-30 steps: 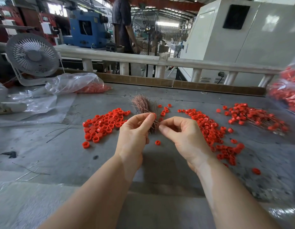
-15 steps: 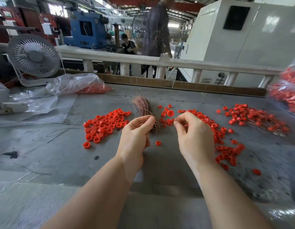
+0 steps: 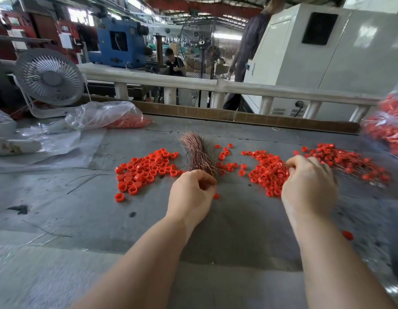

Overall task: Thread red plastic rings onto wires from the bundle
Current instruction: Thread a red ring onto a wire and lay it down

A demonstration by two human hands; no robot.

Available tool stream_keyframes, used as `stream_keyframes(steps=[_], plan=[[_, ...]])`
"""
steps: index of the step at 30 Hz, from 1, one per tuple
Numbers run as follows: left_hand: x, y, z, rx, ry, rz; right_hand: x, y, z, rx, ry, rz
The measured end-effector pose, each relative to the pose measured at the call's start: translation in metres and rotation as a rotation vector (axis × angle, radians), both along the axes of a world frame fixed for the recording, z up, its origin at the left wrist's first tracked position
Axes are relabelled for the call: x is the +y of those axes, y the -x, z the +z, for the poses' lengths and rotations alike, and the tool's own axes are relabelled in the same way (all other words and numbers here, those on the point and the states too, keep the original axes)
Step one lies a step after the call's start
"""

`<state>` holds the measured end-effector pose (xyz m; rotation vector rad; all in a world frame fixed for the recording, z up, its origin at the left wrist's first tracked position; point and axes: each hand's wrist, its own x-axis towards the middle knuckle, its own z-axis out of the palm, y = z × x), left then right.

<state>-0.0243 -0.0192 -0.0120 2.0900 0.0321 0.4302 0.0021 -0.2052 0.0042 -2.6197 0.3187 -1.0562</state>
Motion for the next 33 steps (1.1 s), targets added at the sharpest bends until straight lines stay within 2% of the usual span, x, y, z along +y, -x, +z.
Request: stream_keyframes(steps=[4,7,11,14,18,20,23,28,33], plan=[[0.001,0.001,-0.002,-0.001,-0.157,-0.019,-0.008,-0.005,-0.008,0.230,-0.024,-0.127],[0.001,0.002,-0.003,-0.008,-0.214,-0.027,-0.009,-0.008,-0.011,0.296,-0.050,-0.174],[-0.001,0.003,-0.003,-0.005,-0.257,-0.027,-0.009,-0.008,-0.012,0.315,0.022,-0.160],[0.000,0.002,-0.002,0.001,-0.223,0.016,-0.001,-0.003,-0.009,0.150,0.067,-0.072],[0.003,0.000,0.001,-0.024,-0.105,0.140,0.021,0.002,-0.006,-0.012,0.078,0.191],[0.007,-0.001,0.002,-0.060,-0.133,0.207,0.031,0.005,-0.007,0.008,0.055,0.319],[0.017,-0.003,0.001,-0.062,-0.316,0.286,0.040,0.006,-0.010,0.058,0.027,0.453],[0.024,-0.008,-0.005,0.197,-0.570,0.139,0.044,0.006,-0.017,0.183,0.014,0.532],[0.026,-0.009,-0.008,0.123,-0.537,0.109,0.047,0.007,-0.017,0.234,-0.012,0.586]])
